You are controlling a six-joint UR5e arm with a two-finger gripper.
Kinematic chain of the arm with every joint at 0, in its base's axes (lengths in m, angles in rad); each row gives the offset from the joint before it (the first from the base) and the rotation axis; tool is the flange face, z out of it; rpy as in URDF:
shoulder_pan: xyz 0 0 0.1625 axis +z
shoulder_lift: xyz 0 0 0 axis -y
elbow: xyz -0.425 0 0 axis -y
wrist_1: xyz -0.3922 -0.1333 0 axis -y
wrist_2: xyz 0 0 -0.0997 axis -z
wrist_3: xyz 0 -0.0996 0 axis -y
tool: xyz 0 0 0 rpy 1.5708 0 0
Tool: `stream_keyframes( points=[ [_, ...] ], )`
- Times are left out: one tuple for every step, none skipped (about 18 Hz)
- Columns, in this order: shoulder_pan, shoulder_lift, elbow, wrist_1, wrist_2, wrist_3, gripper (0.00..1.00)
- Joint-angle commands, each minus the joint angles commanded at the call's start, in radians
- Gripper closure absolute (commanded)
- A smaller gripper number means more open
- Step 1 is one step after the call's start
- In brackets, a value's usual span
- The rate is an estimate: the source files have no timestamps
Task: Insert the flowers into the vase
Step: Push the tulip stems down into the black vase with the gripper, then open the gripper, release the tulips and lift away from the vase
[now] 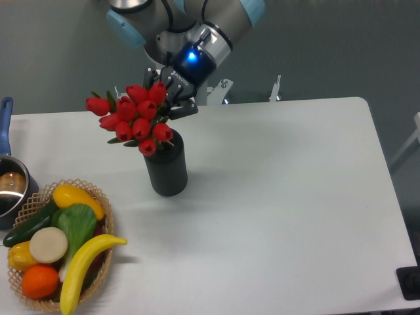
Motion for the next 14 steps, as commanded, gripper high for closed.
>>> stream_keyframes(
  points=[
    [0.000,-0.002,-0.006,-0.002,0.002,0.015,0.73],
    [-0.002,-0.005,-0.014,-0.002,0.002,0.028,0.68],
    [-0.002,-0.006,-0.021,-0.002,0.011,0.035,0.62],
    [-0.002,-0.009,-0.023,-0.002,0.021,0.037,0.54],
    [-0.002,-0.018,-0.025,-0.002,0.031,0.037,0.50],
    [-0.002,-0.023,-0.026,-0.002,0.044,0.037,0.48],
    [-0.002,-0.025,-0.029,-0.002,0.052,0.037,0.46],
    [0.000,-0.025,-0.032,-0.002,0.058,0.038,0.43],
    [0.000,-0.025,-0.035,-0.002,0.058,0.039,0.40],
    [0.000,-0.025,-0.035,-0.002,0.060,0.037,0.35],
    [0.002,-0.025,-0.035,-0.002,0.066,0.037,0.30],
    [0.005,-0.023,-0.035,-0.002,0.089,0.037,0.27],
    [0.008,-0.022,-0.035,-0.002,0.115,0.037,0.24],
    [0.009,-0.022,-0.035,-0.002,0.145,0.038,0.21]
  ],
)
